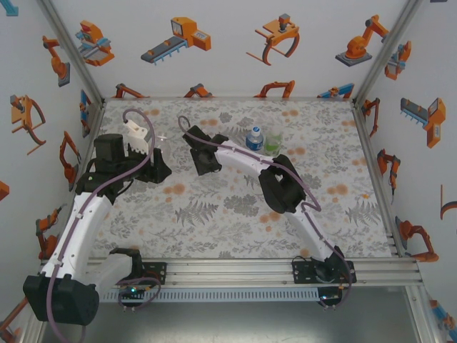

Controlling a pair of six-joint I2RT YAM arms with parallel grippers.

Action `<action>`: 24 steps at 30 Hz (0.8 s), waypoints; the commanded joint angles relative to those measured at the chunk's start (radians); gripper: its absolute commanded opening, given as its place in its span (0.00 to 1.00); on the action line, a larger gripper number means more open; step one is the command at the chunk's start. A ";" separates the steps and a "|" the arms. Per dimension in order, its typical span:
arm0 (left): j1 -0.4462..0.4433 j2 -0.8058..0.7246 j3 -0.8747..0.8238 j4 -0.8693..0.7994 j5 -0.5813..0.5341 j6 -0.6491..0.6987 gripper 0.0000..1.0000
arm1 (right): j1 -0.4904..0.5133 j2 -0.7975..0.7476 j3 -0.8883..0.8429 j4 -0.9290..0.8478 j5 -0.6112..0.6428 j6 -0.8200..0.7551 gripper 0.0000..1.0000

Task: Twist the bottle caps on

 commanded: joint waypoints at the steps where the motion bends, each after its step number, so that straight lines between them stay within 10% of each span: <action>1: 0.003 0.000 -0.003 0.022 0.022 -0.011 0.00 | -0.001 -0.032 -0.033 0.000 -0.015 0.025 0.39; 24: 0.003 0.038 0.004 0.018 0.034 -0.009 0.00 | 0.006 -0.583 -0.798 0.171 0.006 0.171 0.36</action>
